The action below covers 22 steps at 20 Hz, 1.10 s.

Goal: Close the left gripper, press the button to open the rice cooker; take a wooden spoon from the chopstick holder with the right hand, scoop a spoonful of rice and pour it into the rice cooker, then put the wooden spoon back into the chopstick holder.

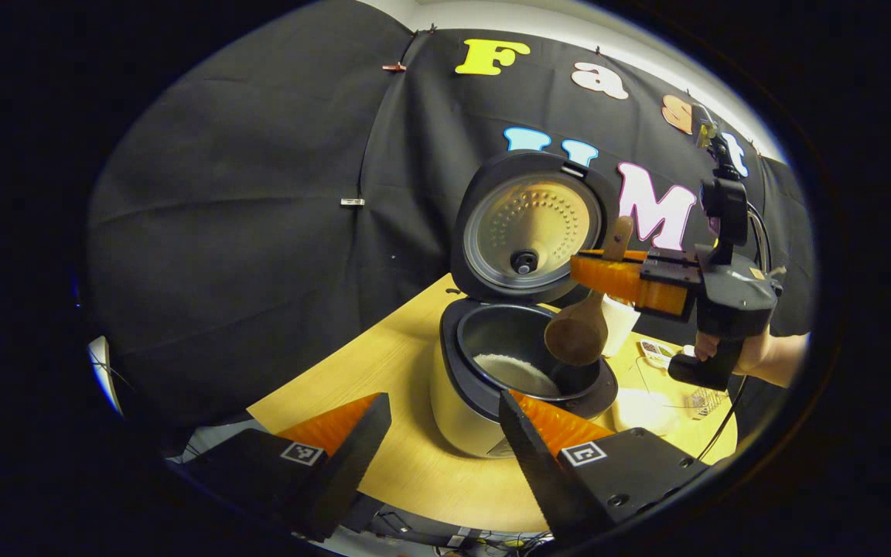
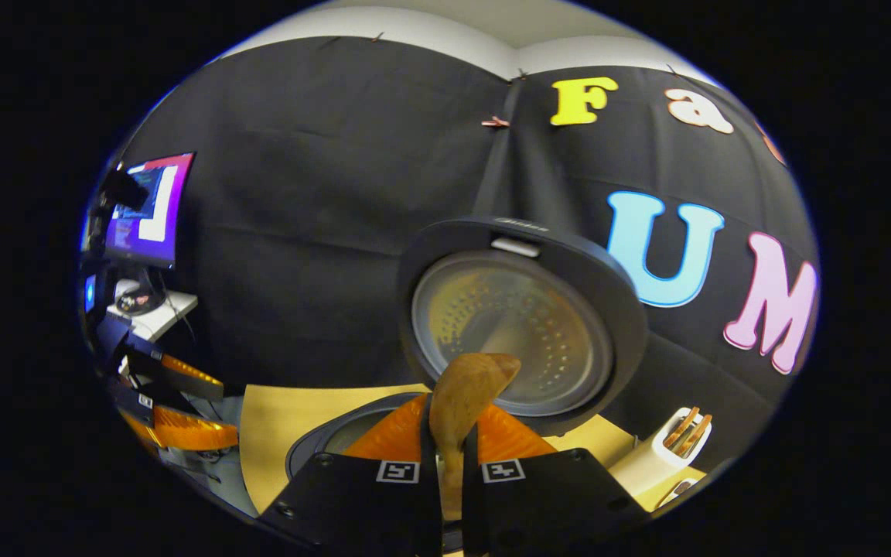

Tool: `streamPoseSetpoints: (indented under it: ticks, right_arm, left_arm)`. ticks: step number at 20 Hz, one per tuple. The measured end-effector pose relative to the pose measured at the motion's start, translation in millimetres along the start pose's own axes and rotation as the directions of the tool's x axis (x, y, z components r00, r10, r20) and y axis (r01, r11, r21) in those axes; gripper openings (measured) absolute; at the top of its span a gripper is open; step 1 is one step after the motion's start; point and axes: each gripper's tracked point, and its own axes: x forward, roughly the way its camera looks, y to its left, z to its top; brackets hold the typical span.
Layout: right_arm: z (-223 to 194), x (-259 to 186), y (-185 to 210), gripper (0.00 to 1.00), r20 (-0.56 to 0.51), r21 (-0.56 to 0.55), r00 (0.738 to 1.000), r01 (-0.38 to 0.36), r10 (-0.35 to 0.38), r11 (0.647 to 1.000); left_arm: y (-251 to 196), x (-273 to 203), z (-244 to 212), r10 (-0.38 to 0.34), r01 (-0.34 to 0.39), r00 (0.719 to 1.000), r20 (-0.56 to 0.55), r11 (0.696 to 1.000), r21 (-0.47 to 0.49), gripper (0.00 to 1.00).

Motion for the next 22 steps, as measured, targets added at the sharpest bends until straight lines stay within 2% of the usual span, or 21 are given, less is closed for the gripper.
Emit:
streamPoseSetpoints:
  ticks: [3,7,10,13,16,18,22]
  right_arm:
    - [-4.0,0.6,2.9,0.15,-0.007,-0.022,1.0,-0.003,0.003,1.0]
    - [8.8,-6.9,-24.0,0.14,0.018,0.104,0.998,0.06,-0.062,0.993]
    - [22.5,-24.9,-55.9,0.14,0.041,0.242,0.989,0.128,-0.142,0.962]
    - [32.8,-55.4,-97.4,0.14,0.059,0.37,0.968,0.205,-0.243,0.906]
    - [31.7,-98.7,-139.9,0.14,0.053,0.469,0.935,0.287,-0.351,0.835]
    - [20.5,-131.6,-171.0,0.14,0.026,0.506,0.901,0.362,-0.433,0.783]
    - [-4.7,-220.1,-233.5,0.14,-0.027,0.542,0.799,0.517,-0.601,0.663]
  left_arm:
    - [0.1,-0.8,-1.3,0.004,-0.004,1.0,0.001,1.0,-0.006,0.96]
    - [-2.4,-3.9,1.1,0.006,-0.006,1.0,0.011,1.0,0.001,0.96]
    - [-9.3,-5.5,4.0,0.001,-0.001,1.0,0.019,1.0,0.022,0.96]
    - [-20.9,-6.9,10.5,-0.017,0.016,0.999,0.031,0.999,0.041,0.96]
    - [-37.3,-8.6,16.6,-0.046,0.043,0.998,0.042,0.997,0.06,0.96]
    - [-49.8,-7.8,20.1,-0.065,0.062,0.997,0.046,0.996,0.067,0.95]
    - [-77.0,-7.6,30.3,-0.097,0.091,0.993,0.06,0.992,0.092,0.96]
